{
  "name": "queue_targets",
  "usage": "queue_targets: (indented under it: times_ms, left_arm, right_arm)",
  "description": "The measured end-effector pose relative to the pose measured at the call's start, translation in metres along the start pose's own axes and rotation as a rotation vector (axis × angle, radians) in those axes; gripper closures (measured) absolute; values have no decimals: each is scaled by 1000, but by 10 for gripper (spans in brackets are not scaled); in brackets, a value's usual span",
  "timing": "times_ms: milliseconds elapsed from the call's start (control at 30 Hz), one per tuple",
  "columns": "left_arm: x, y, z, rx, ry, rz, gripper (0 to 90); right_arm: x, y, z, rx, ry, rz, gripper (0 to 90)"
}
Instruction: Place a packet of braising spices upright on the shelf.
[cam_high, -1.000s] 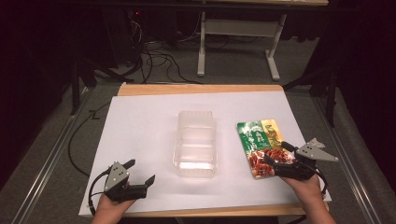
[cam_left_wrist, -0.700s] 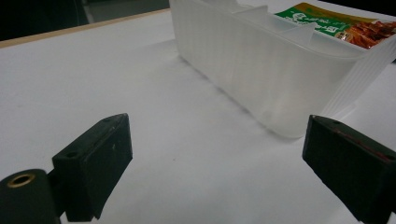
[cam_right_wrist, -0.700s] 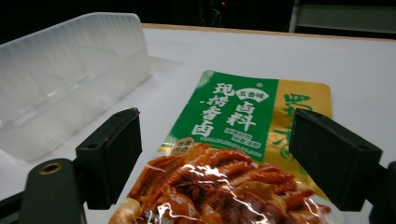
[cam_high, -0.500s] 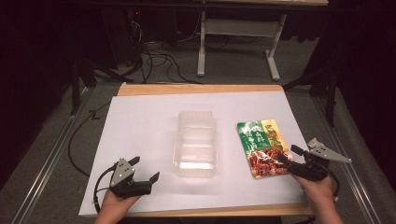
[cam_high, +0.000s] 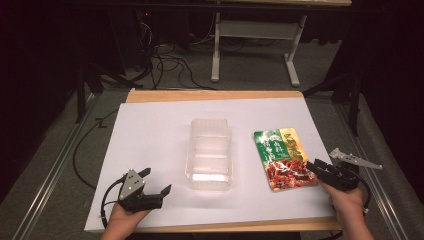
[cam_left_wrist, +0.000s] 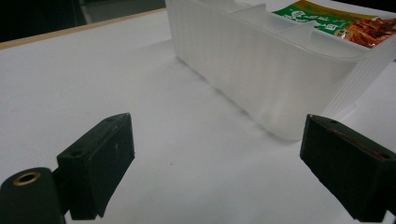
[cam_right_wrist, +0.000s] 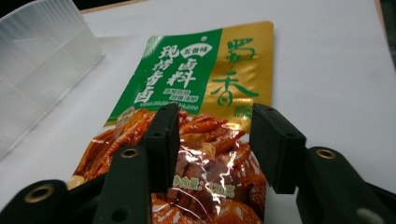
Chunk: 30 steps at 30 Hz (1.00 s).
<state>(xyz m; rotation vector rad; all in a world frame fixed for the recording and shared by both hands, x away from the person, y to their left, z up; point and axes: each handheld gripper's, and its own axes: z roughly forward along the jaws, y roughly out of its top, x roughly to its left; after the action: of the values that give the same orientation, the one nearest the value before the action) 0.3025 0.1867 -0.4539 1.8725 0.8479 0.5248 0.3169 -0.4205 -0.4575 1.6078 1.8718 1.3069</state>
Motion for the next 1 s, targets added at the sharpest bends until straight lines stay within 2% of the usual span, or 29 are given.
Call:
queue_targets:
  times_ms: [33,233,367,633,733,867,1000]
  left_arm:
    - [0,-1,-1,0,1,-2,106]
    - [2,-2,-5,-4,7,-6,107]
    - [2,-2,-7,-8,11,-10,108]
    - [1,-2,-9,-10,15,-12,109]
    - [1,-2,-8,-7,14,-8,109]
    - [1,-1,-7,-10,14,-9,109]
    - [2,0,-3,-11,8,-9,111]
  right_arm:
    - [-4,-1,3,29,-9,21,563]
    - [-10,-3,11,86,-41,63,582]
    - [-14,-4,15,112,-51,73,591]
    - [-19,-6,17,137,-29,117,663]
    - [-18,-6,17,144,-26,110,725]
    - [-15,-6,16,161,-25,73,854]
    - [-10,-8,13,174,-23,35,888]
